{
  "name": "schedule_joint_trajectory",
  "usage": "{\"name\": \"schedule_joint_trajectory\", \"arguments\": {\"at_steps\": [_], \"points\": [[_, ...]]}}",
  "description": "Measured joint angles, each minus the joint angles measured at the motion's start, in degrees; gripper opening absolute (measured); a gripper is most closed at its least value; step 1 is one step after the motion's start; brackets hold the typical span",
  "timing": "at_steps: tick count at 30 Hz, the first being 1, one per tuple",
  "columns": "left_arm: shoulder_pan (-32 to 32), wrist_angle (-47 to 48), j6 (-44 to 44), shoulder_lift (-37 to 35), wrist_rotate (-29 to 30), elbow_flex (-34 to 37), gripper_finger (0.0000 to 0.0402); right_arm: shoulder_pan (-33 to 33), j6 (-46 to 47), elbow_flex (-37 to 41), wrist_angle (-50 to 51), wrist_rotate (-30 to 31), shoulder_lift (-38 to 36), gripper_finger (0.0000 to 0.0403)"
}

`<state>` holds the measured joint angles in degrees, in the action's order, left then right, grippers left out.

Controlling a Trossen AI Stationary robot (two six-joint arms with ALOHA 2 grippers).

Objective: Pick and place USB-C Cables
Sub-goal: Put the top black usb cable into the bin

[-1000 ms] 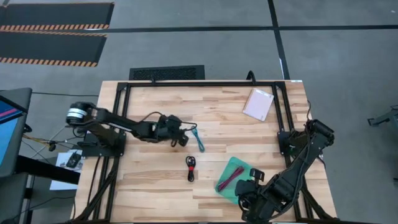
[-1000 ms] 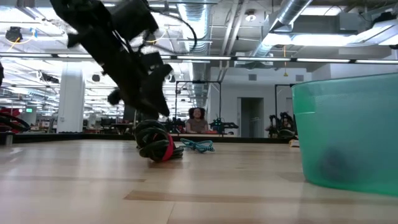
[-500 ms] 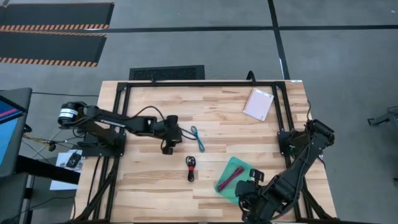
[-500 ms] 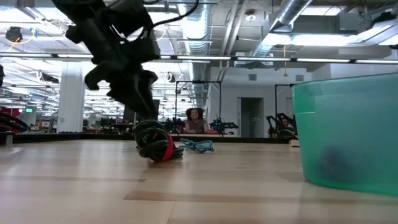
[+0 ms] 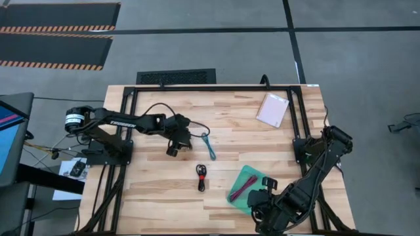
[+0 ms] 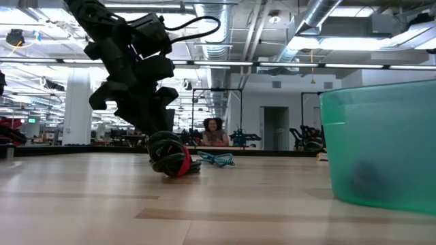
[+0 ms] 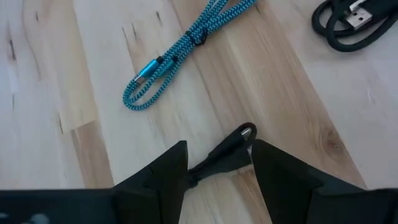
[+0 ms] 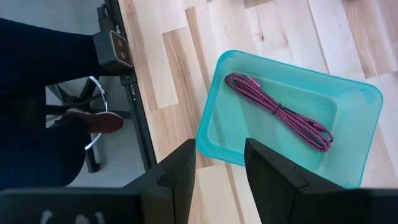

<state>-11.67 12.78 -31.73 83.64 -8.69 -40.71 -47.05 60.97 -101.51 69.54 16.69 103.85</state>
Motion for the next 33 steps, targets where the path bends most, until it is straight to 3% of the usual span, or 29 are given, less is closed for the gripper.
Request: {"name": "schedule_joint_trajectory", "arguments": {"at_steps": [9, 23, 33], "points": [[-3.32, 0.36, -3.17, 0.1, -4.61, 0.0, 0.0169, 0.02, 0.0, 0.0, -0.02, 0.0, 0.0, 0.0161], [-2.3, -1.06, -0.88, 6.57, -3.02, -0.11, 0.0169, 0.79, -0.24, 0.0, -1.08, -0.02, 0.0, 0.0161], [-2.31, -0.98, -2.36, 6.43, -2.68, -0.04, 0.0169, 1.4, -2.37, 0.0, -1.42, -0.07, 0.0, 0.0161]]}}
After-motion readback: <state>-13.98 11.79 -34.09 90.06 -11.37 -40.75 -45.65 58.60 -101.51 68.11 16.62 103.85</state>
